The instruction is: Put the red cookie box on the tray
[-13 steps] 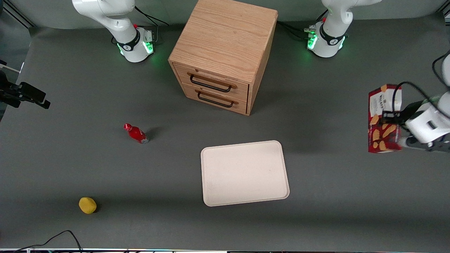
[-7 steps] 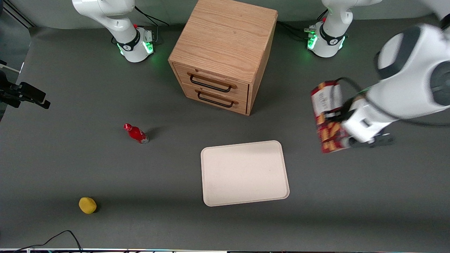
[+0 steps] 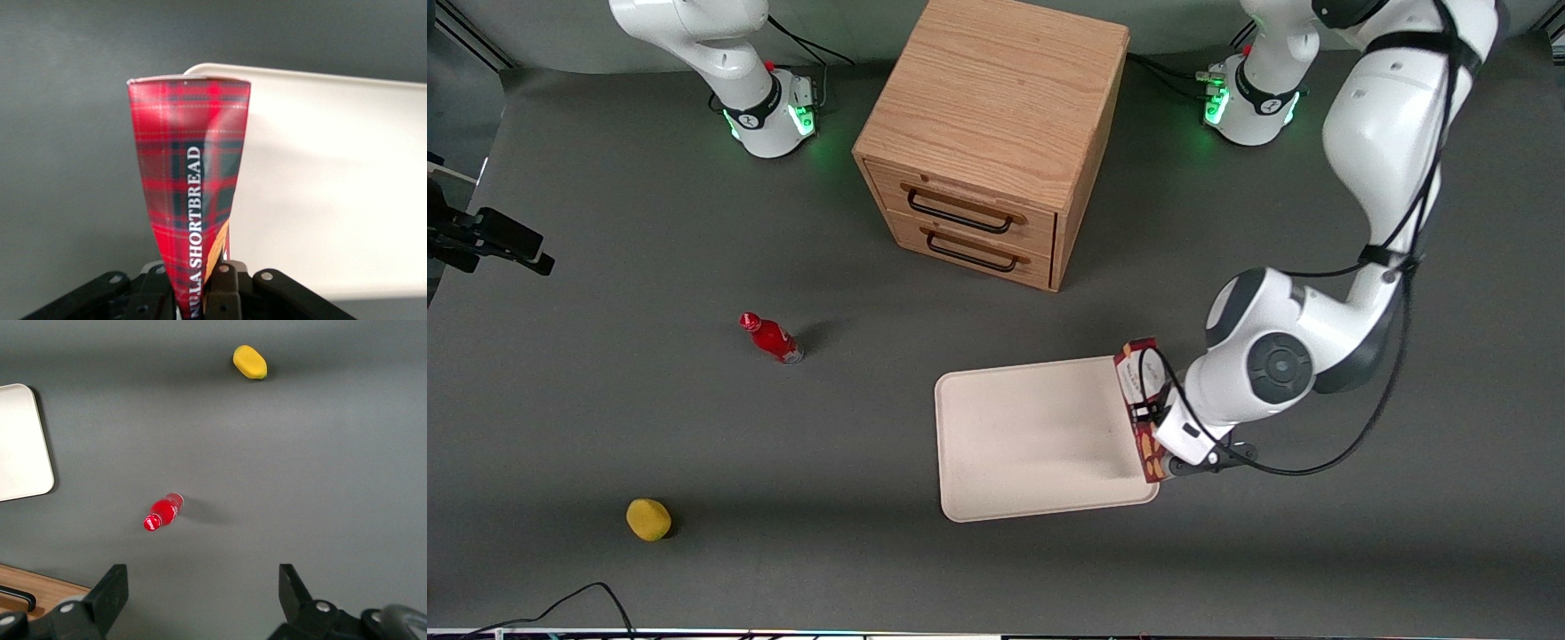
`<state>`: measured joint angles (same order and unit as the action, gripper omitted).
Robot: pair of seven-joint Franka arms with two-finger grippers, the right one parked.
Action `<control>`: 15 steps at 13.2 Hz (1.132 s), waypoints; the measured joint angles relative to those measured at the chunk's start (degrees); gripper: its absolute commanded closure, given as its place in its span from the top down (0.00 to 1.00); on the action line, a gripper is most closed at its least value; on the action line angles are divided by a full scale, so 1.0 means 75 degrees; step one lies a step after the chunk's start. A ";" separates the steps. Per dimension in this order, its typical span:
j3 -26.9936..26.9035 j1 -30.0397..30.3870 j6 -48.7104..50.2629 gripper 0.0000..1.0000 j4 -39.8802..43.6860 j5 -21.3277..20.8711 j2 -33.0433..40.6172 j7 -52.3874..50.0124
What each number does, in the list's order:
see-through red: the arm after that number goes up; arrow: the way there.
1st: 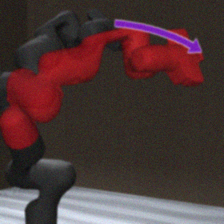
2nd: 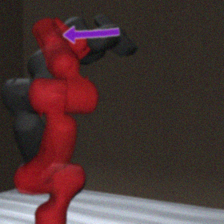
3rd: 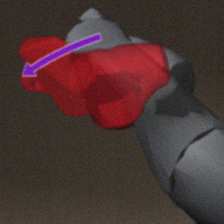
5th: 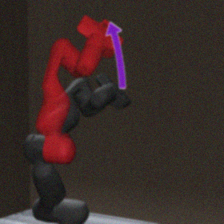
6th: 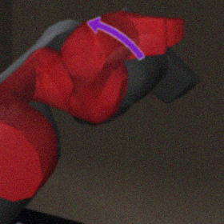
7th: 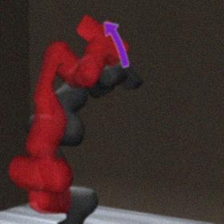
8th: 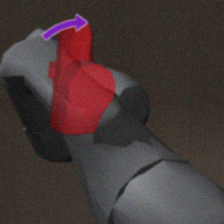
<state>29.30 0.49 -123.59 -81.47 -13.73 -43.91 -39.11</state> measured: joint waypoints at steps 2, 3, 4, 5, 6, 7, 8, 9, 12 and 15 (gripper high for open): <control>0.0020 -0.0045 -0.0872 0.99 -0.0511 -0.0532 -0.0122 -0.0497; 0.0030 -0.0061 -0.1012 1.00 -0.0628 -0.0746 -0.0143 -0.0601; 0.0036 -0.0063 -0.1050 1.00 -0.0673 -0.0855 -0.0144 -0.0647; 0.0037 -0.0058 -0.1051 1.00 -0.0665 -0.0911 -0.0140 -0.0652; 0.0037 -0.0046 -0.1050 1.00 -0.0654 -0.0937 -0.0132 -0.0652; 0.0038 -0.0024 -0.1025 1.00 -0.0634 -0.0945 -0.0103 -0.0652; 0.0040 0.0006 -0.0862 1.00 -0.0606 -0.0944 -0.0008 -0.0652; 0.0046 0.0040 -0.0297 1.00 -0.0502 -0.0898 0.0189 -0.0648; -0.0046 0.0190 0.2334 1.00 0.0152 -0.0137 0.1416 0.0209; -0.0896 0.0252 0.4715 1.00 0.0507 0.0628 0.3077 0.1656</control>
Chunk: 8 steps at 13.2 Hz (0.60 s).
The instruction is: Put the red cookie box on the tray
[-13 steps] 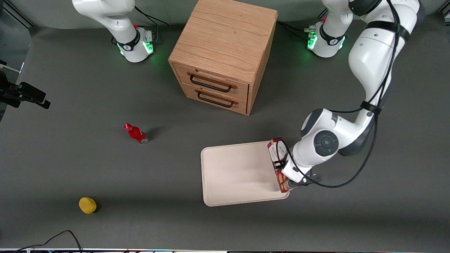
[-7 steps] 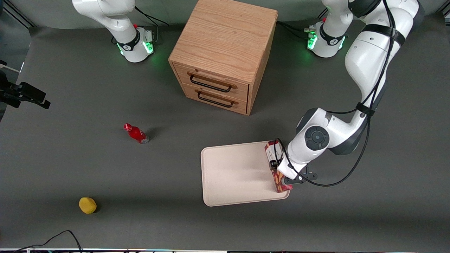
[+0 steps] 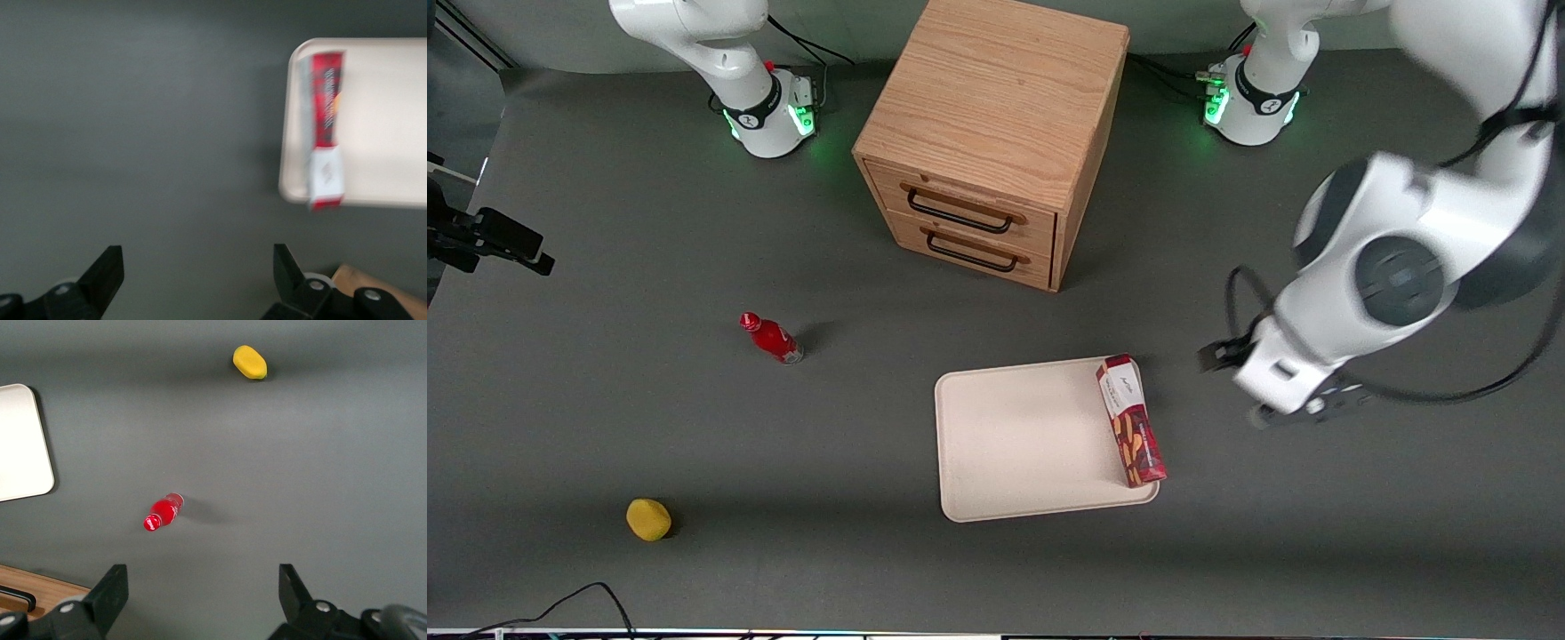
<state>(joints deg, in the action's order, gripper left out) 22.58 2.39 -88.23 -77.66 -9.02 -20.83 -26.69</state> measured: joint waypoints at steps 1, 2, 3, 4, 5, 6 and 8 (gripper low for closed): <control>-0.0417 0.0022 0.0570 1.00 0.0004 0.0252 0.0508 0.0591; -0.0854 0.0048 0.1020 1.00 -0.0016 0.0494 0.0948 0.1192; -0.1285 0.0072 0.1354 1.00 -0.0107 0.0693 0.1334 0.1847; -0.1690 0.0097 0.1529 1.00 -0.0320 0.0824 0.1688 0.2462; -0.2023 0.0116 0.1550 1.00 -0.0644 0.0902 0.2006 0.2956; -0.2315 0.0130 0.1498 1.00 -0.1056 0.0957 0.2315 0.3391; -0.2648 0.0144 0.1237 1.00 -0.1824 0.1045 0.2799 0.3879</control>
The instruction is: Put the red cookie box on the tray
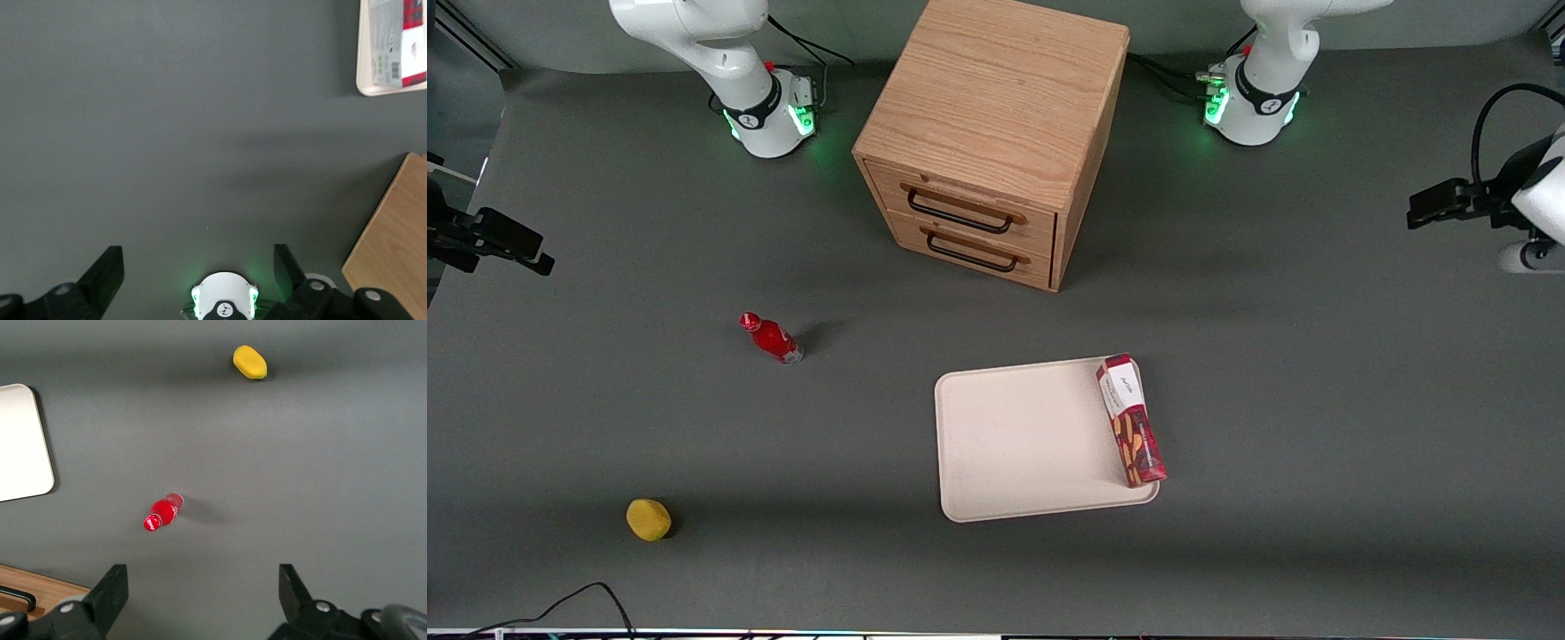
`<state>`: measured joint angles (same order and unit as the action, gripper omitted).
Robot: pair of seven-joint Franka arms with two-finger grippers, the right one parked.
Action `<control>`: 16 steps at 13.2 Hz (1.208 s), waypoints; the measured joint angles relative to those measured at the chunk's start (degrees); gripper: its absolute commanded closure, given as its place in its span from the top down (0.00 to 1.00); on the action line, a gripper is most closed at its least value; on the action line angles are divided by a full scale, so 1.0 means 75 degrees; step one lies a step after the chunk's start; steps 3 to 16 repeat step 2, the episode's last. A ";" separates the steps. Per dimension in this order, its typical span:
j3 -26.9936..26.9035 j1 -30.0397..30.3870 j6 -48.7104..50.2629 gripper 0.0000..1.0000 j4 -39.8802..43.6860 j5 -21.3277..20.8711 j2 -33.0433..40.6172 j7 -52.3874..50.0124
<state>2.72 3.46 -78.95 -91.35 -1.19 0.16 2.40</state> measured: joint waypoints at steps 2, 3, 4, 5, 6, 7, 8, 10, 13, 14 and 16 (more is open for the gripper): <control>-0.0020 -0.0011 -0.0094 1.00 -0.0248 0.0023 0.0156 0.0091; -0.0020 -0.0011 -0.0094 1.00 -0.0248 0.0023 0.0156 0.0091; -0.0020 -0.0011 -0.0094 1.00 -0.0248 0.0023 0.0156 0.0091; -0.0020 -0.0011 -0.0094 1.00 -0.0248 0.0023 0.0156 0.0091; -0.0020 -0.0011 -0.0094 1.00 -0.0248 0.0023 0.0156 0.0091; -0.0020 -0.0011 -0.0094 1.00 -0.0248 0.0023 0.0156 0.0091; -0.0020 -0.0011 -0.0094 1.00 -0.0248 0.0023 0.0156 0.0091; -0.0020 -0.0011 -0.0094 1.00 -0.0248 0.0023 0.0156 0.0091; -0.0020 -0.0011 -0.0094 1.00 -0.0248 0.0023 0.0156 0.0091; -0.0020 -0.0011 -0.0094 1.00 -0.0248 0.0023 0.0156 0.0091; -0.0020 -0.0011 -0.0094 1.00 -0.0248 0.0023 0.0156 0.0091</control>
